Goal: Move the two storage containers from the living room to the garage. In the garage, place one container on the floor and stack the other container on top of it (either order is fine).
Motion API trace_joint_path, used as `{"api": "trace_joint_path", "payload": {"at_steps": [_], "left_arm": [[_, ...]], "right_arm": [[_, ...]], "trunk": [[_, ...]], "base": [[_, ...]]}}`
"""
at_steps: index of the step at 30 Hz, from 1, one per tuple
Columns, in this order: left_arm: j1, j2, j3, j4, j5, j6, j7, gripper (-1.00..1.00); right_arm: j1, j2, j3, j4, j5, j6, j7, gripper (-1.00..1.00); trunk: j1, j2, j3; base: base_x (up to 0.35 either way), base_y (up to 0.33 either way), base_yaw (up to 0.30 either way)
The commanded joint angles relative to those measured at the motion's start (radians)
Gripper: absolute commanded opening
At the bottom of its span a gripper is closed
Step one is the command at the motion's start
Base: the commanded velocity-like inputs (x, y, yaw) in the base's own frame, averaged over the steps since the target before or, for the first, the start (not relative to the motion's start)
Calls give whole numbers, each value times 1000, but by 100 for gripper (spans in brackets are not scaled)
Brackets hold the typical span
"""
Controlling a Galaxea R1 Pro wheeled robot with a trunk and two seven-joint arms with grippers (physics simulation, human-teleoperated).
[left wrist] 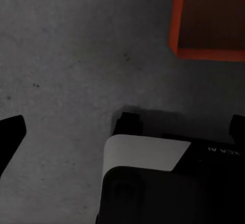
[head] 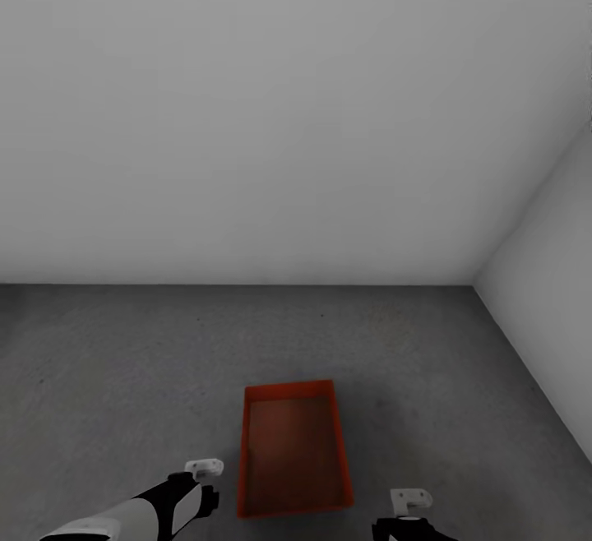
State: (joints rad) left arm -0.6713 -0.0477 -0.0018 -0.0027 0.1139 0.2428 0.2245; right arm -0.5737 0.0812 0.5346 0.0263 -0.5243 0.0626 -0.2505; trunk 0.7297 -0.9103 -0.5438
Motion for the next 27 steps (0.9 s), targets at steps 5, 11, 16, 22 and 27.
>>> {"api": "trace_joint_path", "payload": {"at_steps": [5, 11, 16, 22, 27], "left_arm": [[-1, 0, -1, 0, 10, 1, 4, 100], [-1, 0, -1, 0, 10, 4, 5, 100], [-1, -1, -1, 0, 10, 7, 4, 100], [-1, -1, -1, 0, 10, 4, 4, 100], [-1, -1, -1, 0, 10, 1, 4, 100]], "right_arm": [[-1, 1, 8, 1, -5, 3, -3, 100], [-1, 0, 8, 1, -5, 3, -2, 100], [-1, -2, 8, 1, -6, 2, 0, 100], [-1, -2, 8, 1, -6, 2, 7, 100], [0, -2, 8, 1, -6, -20, 8, 100]], "trunk": [[0, -1, 6], [0, -1, 7], [0, -1, 8], [0, -1, 8], [0, -1, 8]], "base": [[0, 0, 0], [-86, 0, 0], [-304, 0, 0], [-337, 0, 0], [-179, 0, 0]]}}
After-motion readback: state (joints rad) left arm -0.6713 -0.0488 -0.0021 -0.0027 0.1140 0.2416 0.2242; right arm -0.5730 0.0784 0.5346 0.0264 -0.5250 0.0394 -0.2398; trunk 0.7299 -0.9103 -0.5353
